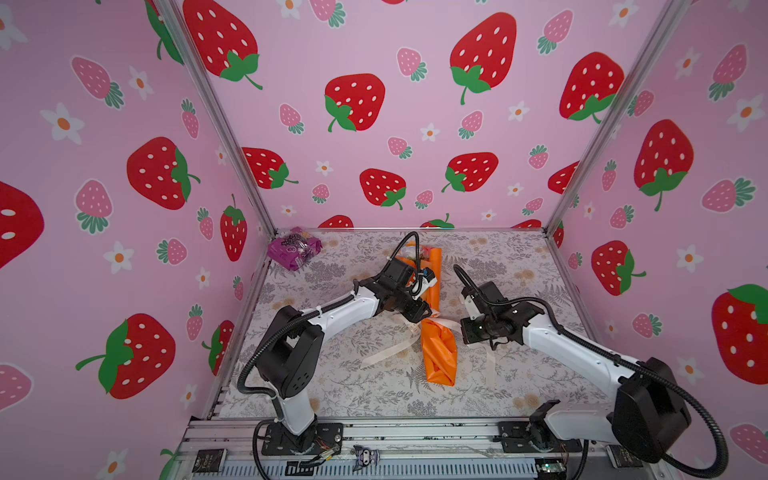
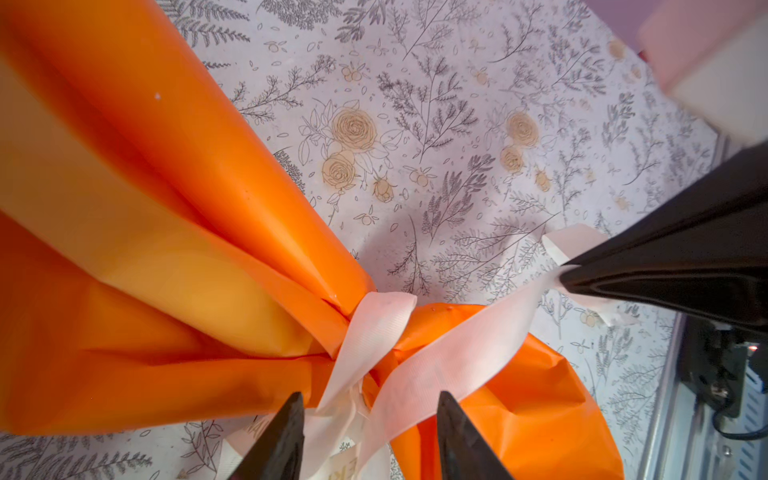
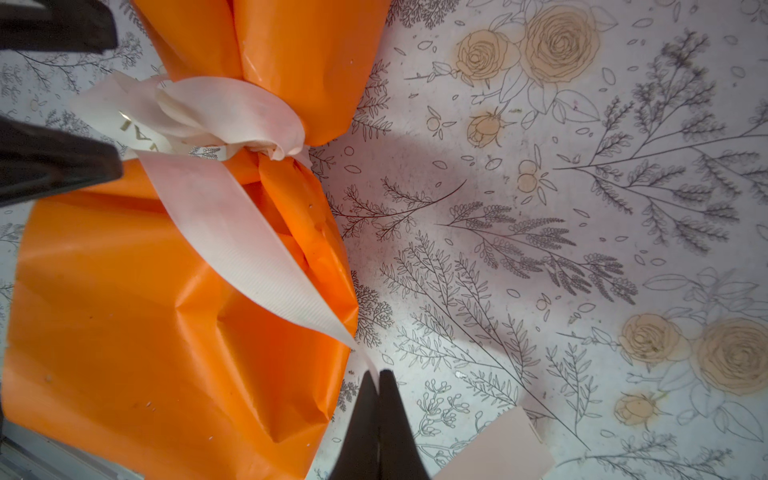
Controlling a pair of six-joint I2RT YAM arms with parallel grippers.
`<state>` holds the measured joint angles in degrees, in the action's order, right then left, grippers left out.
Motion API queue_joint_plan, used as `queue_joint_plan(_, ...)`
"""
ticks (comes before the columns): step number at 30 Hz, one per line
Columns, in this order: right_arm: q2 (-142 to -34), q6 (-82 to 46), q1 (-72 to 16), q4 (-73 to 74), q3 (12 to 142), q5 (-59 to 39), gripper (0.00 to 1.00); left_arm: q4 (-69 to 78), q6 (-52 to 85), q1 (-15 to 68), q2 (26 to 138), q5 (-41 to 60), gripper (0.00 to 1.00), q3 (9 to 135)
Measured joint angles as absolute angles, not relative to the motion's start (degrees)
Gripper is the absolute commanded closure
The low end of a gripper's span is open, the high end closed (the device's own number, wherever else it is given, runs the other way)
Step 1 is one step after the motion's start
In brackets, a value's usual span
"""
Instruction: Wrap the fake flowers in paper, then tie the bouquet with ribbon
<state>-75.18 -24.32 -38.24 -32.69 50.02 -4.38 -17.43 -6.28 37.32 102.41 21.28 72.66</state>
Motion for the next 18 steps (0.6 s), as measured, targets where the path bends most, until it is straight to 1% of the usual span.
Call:
queue_joint_plan(5,-75.2,-24.4,-38.2,-32.2,50.0,-4.4,1.0,-20.0,-8.1,37.6,105.4,21.0,0.48,75.5)
queue_joint_plan(11,-75.2,-24.4,-38.2,-31.8,49.5,-4.4,1.0,-22.3,-10.1,38.0,106.6,21.4,0.48,76.1)
queue_joint_plan(16,-75.2,-24.4,-38.2,-31.7,49.3,-4.5,1.0,-23.9,-11.0,38.1,108.0,21.4,0.52,78.1)
queue_joint_plan(18,-75.2,-24.4,-38.2,-31.5,49.3,-4.5,1.0,-24.1,-11.4,38.2,108.6,21.4,0.55,78.8)
